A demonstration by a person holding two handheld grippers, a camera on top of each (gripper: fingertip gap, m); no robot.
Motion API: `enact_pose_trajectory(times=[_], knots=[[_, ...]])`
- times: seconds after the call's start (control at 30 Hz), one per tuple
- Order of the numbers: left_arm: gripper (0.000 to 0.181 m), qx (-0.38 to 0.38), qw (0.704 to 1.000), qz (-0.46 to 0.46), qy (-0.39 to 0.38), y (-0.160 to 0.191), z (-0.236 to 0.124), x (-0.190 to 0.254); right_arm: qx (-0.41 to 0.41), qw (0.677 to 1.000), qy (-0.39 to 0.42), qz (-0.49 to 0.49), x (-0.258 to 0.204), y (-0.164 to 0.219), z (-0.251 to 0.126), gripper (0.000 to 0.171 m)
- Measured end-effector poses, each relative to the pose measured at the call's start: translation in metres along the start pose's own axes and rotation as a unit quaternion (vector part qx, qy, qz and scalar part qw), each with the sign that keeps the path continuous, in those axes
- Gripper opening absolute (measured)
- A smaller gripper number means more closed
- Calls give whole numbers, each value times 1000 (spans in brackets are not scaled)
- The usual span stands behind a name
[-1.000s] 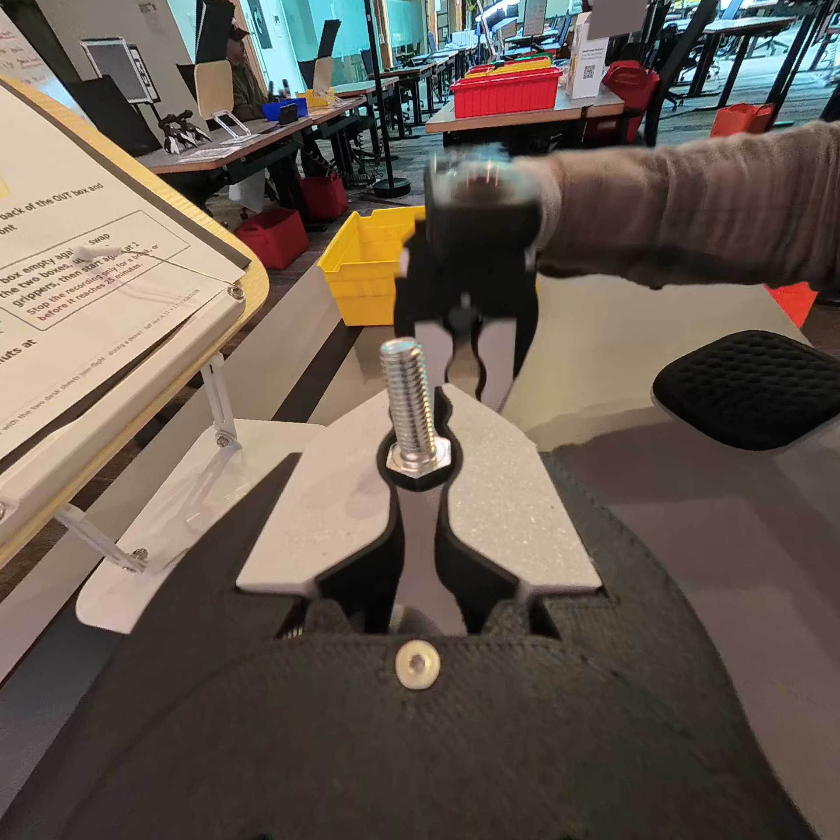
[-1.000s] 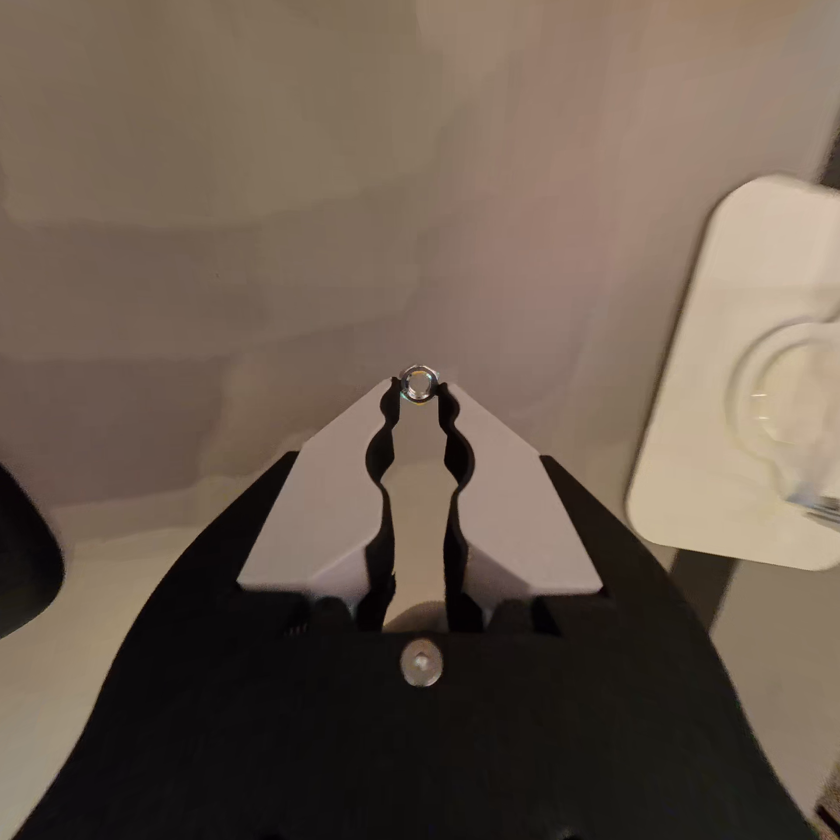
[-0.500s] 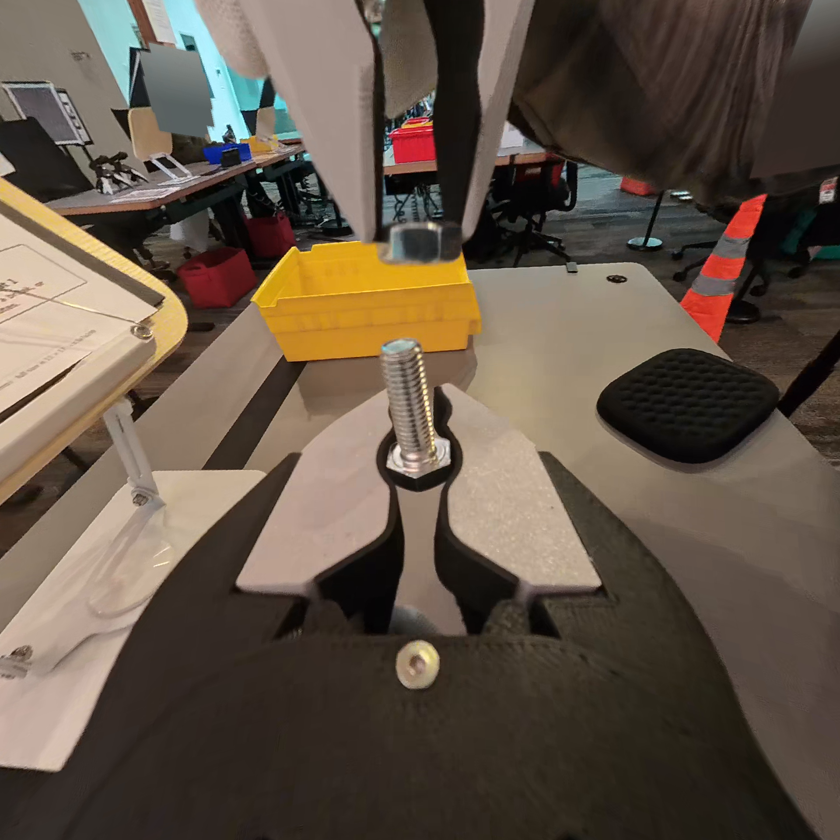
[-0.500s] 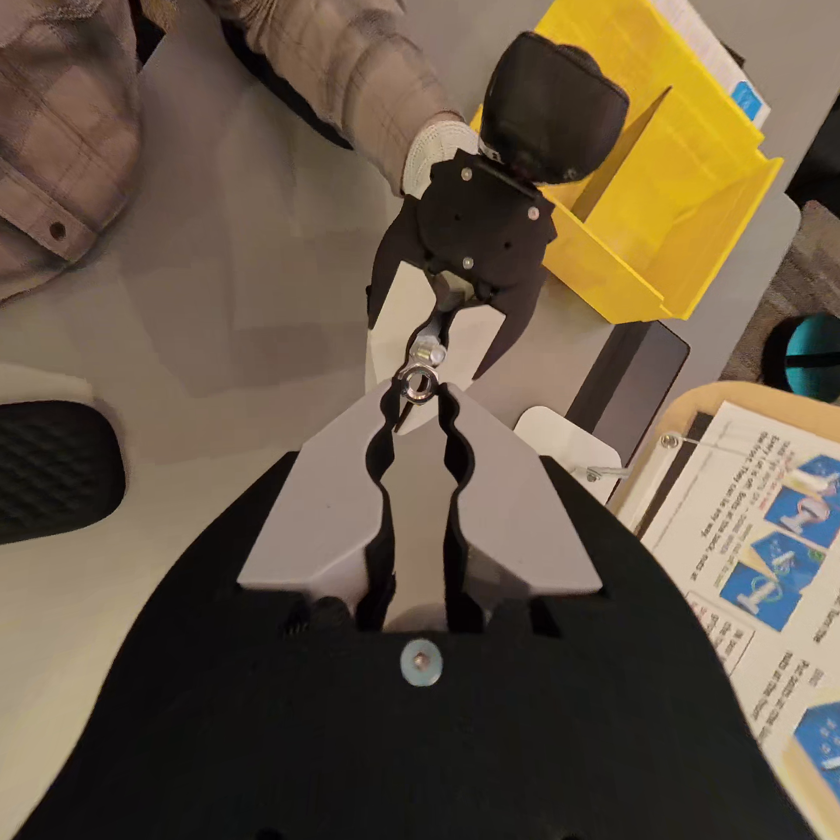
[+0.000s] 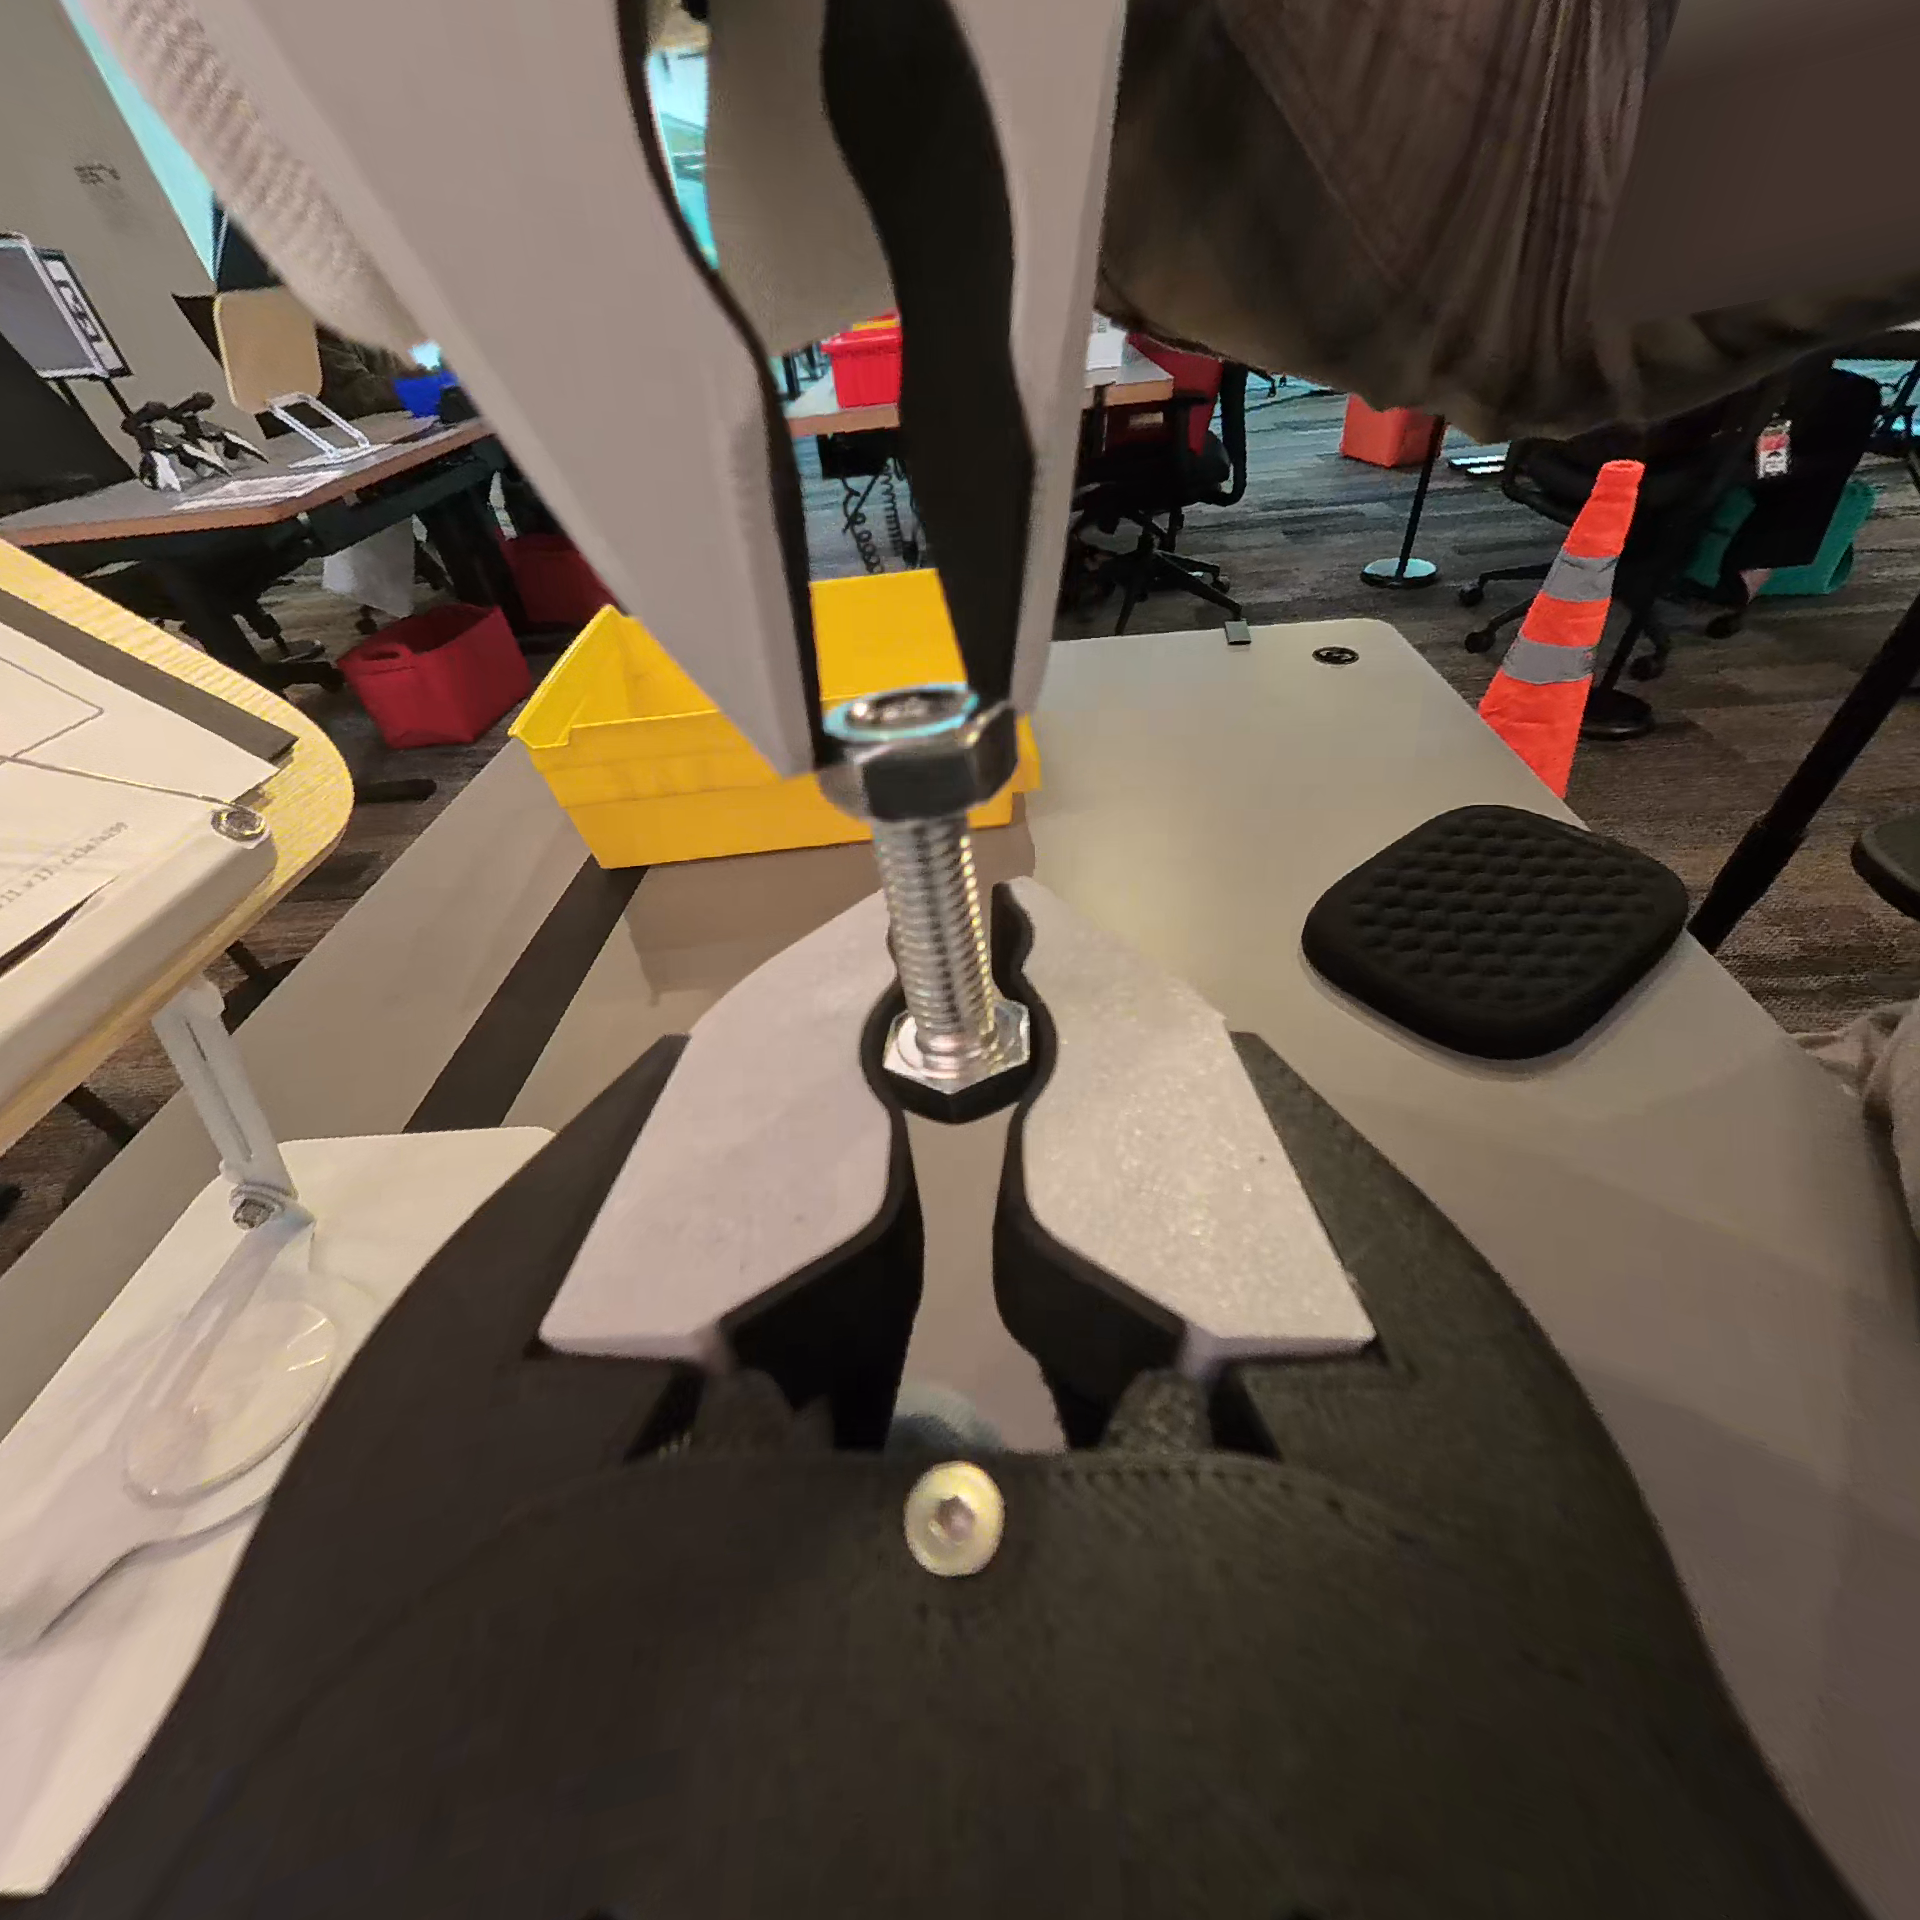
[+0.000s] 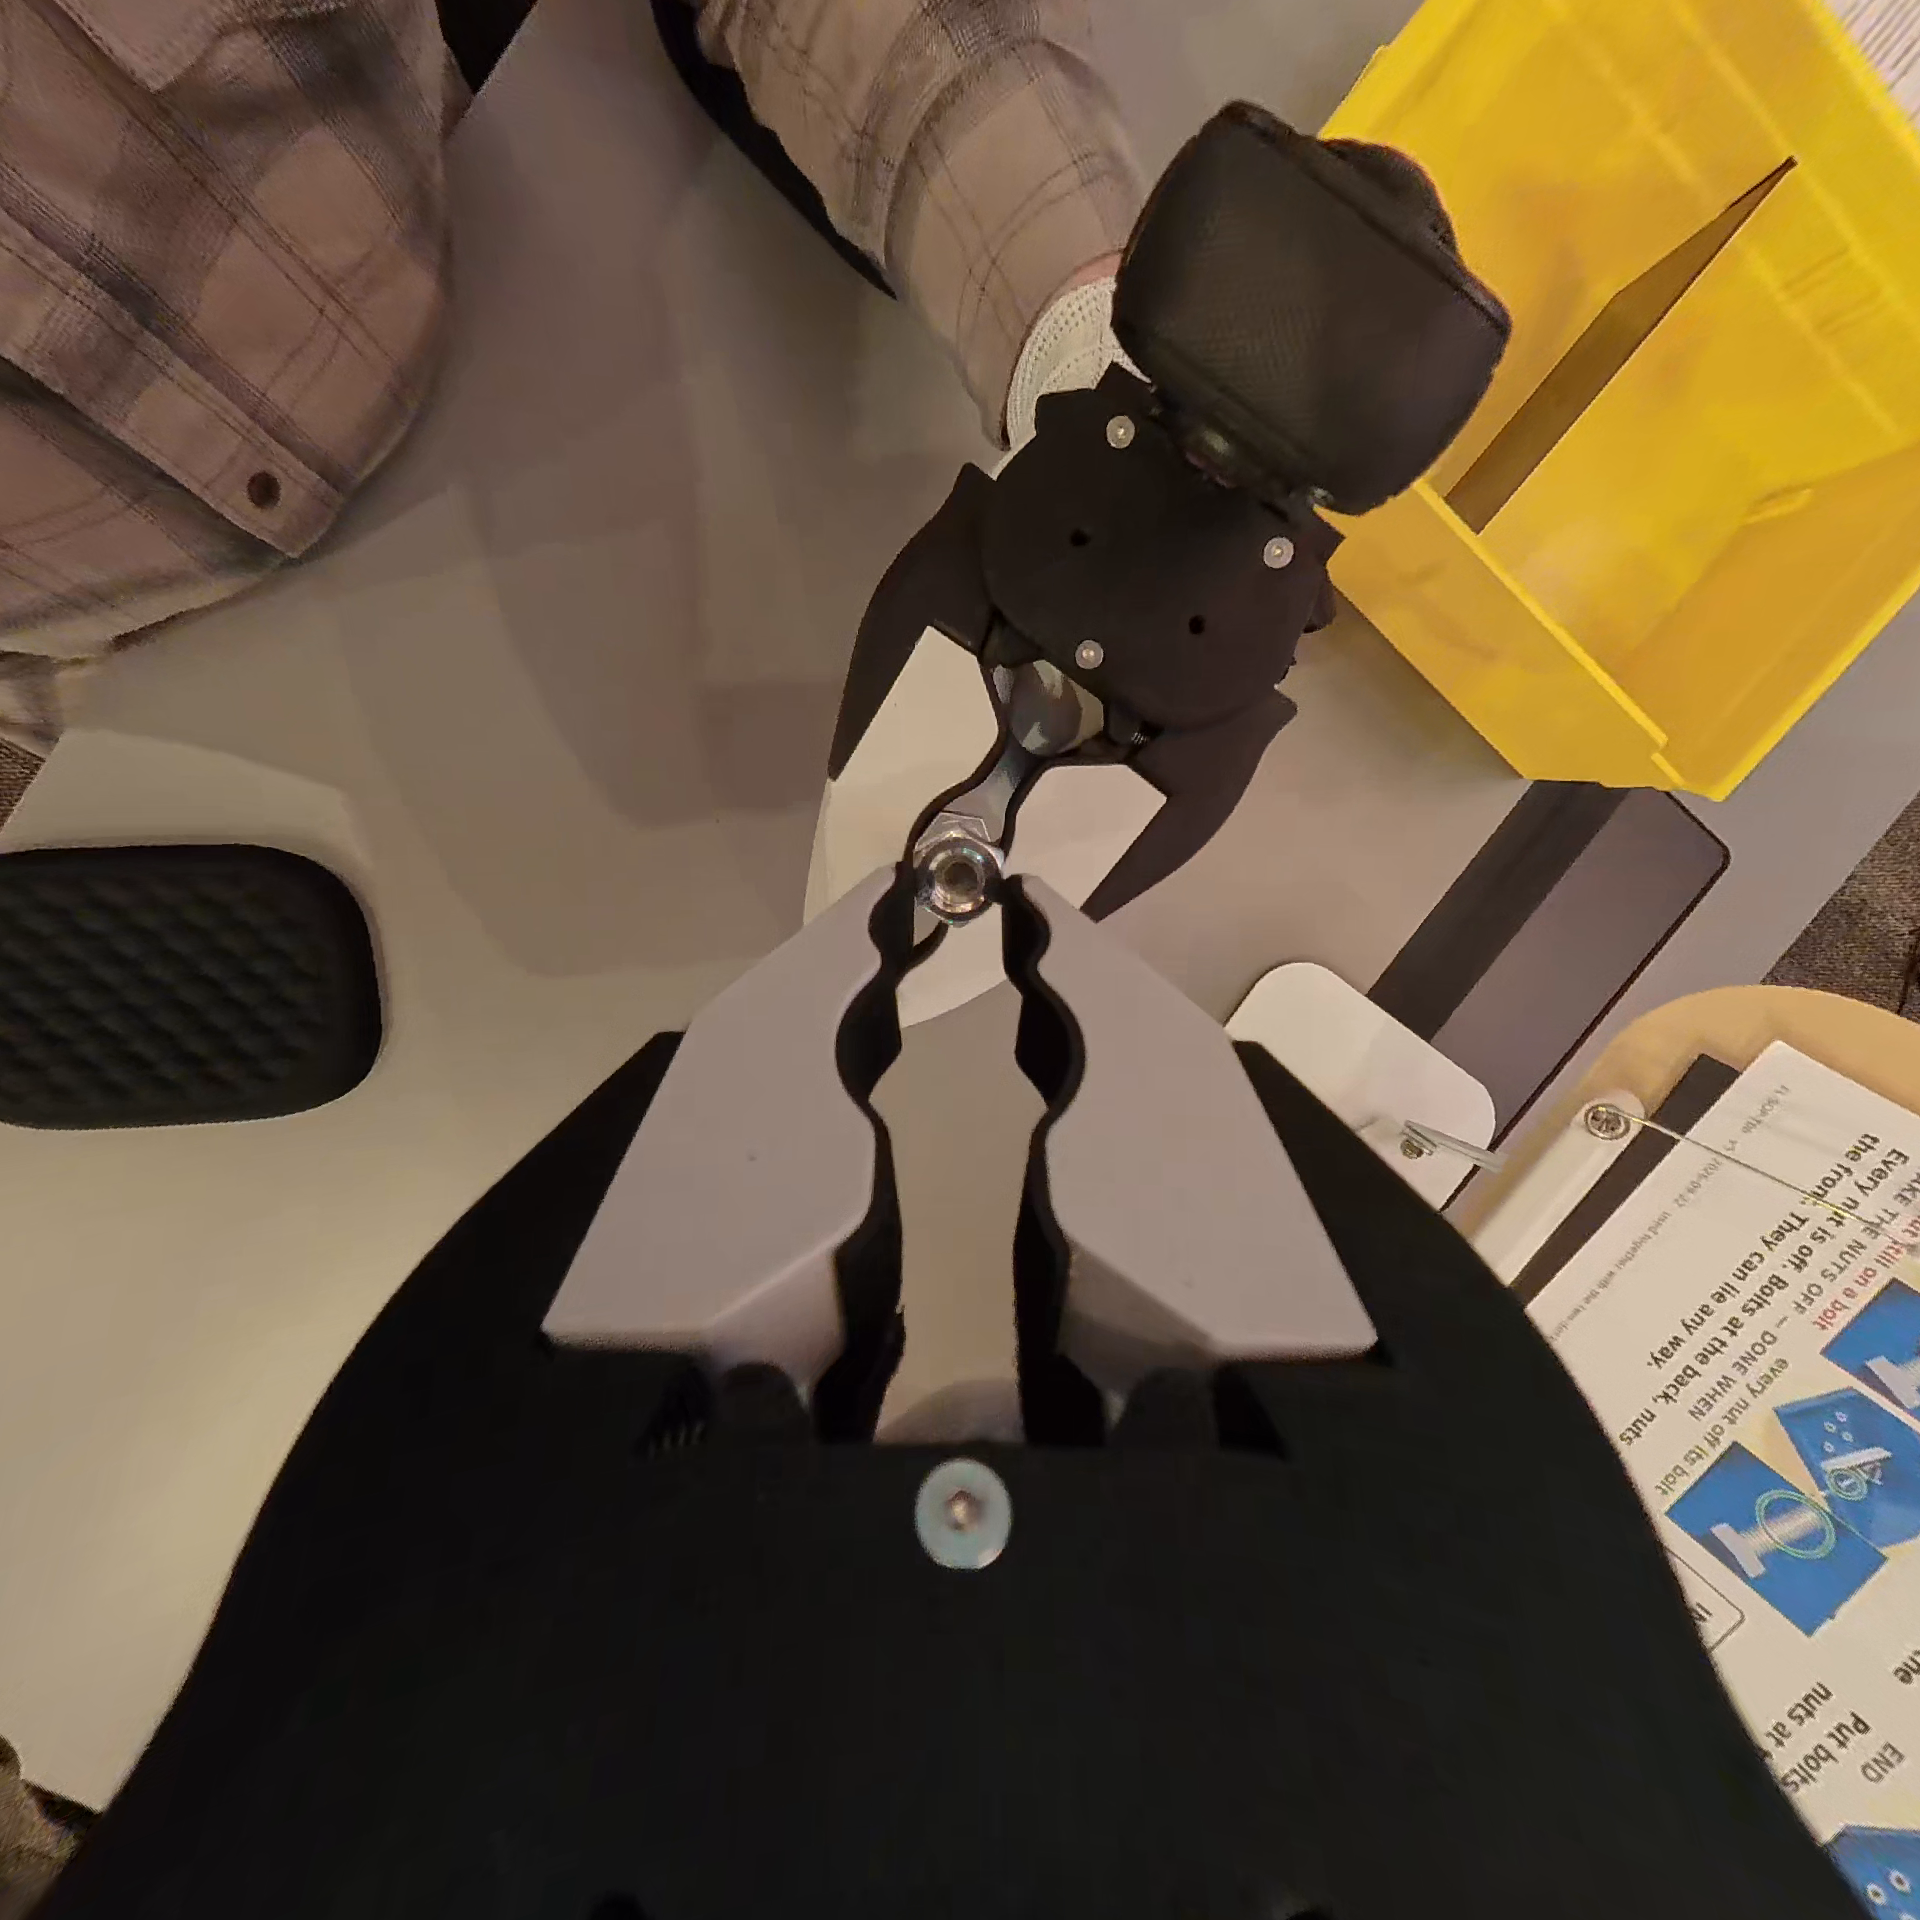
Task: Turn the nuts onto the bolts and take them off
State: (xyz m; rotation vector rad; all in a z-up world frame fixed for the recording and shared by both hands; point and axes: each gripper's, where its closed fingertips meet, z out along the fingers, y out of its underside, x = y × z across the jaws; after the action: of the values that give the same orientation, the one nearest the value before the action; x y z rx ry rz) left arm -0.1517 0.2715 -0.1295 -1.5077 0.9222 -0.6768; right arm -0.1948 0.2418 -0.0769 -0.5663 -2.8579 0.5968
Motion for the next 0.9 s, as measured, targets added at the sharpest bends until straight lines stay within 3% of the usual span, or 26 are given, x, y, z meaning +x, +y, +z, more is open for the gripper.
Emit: enact_pose_trajectory(times=[0.3, 0.9], knots=[[11, -1, 1000, 4, -8, -1, 2, 0, -9, 1000, 3, 3, -2, 2, 2, 15], [11, -59, 997, 9, -51, 14, 8, -11, -112, 993, 9, 21, -2, 18, 6, 14]])
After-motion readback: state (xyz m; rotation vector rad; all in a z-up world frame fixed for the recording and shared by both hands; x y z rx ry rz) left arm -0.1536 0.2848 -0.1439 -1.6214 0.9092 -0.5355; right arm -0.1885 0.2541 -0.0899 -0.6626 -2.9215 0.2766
